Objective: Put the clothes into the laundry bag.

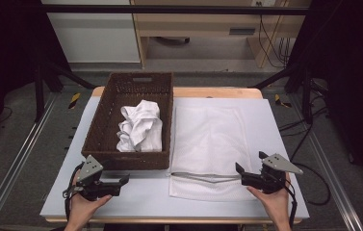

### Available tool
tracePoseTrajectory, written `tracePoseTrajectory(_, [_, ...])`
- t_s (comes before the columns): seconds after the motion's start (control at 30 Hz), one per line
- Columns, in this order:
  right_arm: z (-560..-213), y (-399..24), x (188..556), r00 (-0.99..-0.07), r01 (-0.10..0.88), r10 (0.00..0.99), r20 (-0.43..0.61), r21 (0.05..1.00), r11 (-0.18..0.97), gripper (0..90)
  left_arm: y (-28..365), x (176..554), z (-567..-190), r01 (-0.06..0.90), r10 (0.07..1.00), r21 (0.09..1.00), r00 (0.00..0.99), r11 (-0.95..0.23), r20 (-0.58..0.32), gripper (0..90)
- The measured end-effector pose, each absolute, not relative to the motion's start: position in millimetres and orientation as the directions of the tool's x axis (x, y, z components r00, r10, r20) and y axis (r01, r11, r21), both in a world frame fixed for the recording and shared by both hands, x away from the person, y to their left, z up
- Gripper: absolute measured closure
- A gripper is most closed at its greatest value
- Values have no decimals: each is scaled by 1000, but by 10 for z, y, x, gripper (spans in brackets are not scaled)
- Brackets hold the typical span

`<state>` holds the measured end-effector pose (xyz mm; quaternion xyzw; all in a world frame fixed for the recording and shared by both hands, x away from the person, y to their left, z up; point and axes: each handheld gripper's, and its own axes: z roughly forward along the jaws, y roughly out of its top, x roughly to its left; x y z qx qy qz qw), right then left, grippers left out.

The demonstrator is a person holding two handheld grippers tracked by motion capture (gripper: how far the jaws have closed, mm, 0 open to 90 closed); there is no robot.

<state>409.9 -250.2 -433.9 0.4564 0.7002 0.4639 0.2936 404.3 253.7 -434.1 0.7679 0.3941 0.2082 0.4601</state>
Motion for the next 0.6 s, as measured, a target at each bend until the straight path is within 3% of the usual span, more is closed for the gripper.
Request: tracePoseTrajectory(0.6, [-4313, -2463, 4076, -406, 377, 914, 8, 912, 160, 85, 2412, 4001, -3977, 359, 795, 906, 605, -223, -45, 81])
